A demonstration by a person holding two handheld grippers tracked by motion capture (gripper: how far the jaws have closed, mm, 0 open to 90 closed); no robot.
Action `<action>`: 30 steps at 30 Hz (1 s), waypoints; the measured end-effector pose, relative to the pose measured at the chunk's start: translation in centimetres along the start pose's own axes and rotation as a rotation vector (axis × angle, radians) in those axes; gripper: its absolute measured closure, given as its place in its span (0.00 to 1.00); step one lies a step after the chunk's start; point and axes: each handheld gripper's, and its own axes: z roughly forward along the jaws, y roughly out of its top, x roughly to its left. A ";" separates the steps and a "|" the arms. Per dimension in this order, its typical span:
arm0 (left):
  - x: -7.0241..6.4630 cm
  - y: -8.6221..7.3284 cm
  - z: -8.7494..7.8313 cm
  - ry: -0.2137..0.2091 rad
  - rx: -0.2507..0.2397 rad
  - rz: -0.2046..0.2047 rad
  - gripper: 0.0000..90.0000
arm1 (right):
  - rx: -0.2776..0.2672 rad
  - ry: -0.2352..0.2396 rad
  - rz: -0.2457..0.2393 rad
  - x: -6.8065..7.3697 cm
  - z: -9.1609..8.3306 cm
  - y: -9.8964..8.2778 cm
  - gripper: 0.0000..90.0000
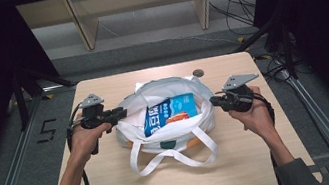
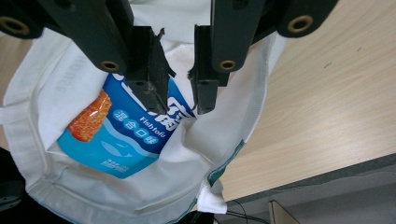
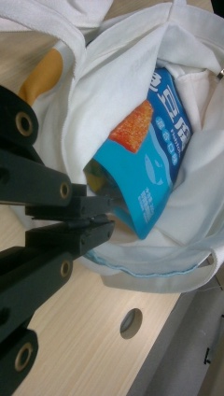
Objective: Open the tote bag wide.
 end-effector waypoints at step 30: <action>-2.2 -2.4 -2.9 -0.058 -0.048 -0.003 0.60 | -0.004 -0.009 0.034 0.6 -1.4 -1.4 0.78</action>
